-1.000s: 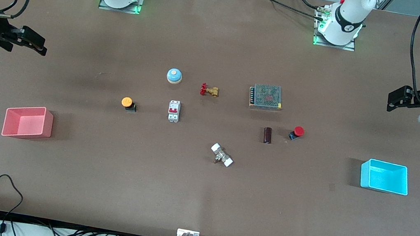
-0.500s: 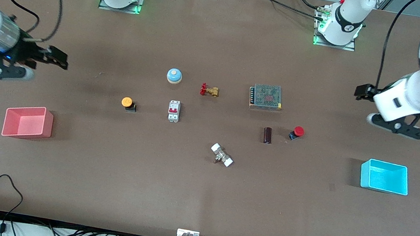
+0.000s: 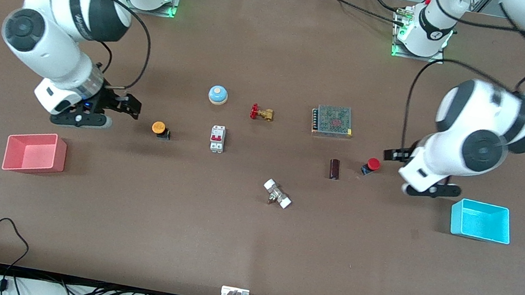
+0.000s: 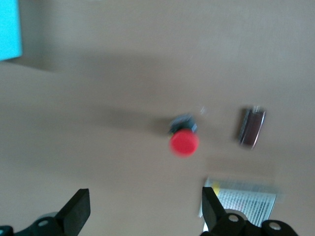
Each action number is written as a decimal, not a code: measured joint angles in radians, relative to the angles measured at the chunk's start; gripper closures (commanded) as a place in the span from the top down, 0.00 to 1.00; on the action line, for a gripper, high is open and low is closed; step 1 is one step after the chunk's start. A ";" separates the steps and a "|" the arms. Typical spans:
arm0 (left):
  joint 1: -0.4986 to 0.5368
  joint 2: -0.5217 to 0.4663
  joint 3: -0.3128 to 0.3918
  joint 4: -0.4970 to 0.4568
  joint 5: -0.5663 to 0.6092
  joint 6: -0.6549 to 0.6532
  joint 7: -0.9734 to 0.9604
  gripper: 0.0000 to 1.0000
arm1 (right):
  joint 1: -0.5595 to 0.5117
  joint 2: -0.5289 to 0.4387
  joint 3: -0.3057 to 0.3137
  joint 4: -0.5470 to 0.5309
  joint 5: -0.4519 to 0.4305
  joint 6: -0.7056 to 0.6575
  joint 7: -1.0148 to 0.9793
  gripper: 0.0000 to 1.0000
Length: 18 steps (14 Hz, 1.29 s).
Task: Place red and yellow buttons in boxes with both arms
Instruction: 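Lower both grippers and grasp the yellow and red buttons, then carry the red button to the cyan box with the left gripper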
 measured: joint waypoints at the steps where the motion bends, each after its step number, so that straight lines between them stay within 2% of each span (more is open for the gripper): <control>1: -0.020 0.033 0.000 -0.020 0.000 0.077 -0.052 1.00 | 0.001 0.013 0.008 -0.019 -0.004 0.029 0.015 1.00; 3: -0.043 0.084 -0.001 -0.061 0.000 0.209 -0.111 1.00 | 0.002 0.048 0.028 -0.032 -0.030 0.073 0.050 1.00; 6: -0.049 0.109 0.000 -0.137 0.000 0.348 -0.130 1.00 | 0.011 0.103 0.054 -0.034 -0.069 0.123 0.095 1.00; 8: -0.049 0.109 0.001 -0.179 0.000 0.384 -0.132 1.00 | 0.020 0.139 0.070 -0.035 -0.126 0.157 0.112 1.00; 11: -0.049 0.109 0.001 -0.203 0.000 0.389 -0.133 0.99 | 0.026 0.178 0.082 -0.035 -0.147 0.197 0.132 1.00; 13: -0.048 0.113 0.001 -0.217 0.000 0.391 -0.135 0.59 | 0.025 0.198 0.082 -0.035 -0.147 0.225 0.132 1.00; 15: -0.048 0.118 0.001 -0.223 0.000 0.395 -0.139 0.27 | 0.024 0.220 0.081 -0.035 -0.147 0.251 0.132 1.00; 18: -0.048 0.121 0.001 -0.222 0.000 0.402 -0.139 0.11 | 0.017 0.242 0.078 -0.035 -0.147 0.261 0.132 1.00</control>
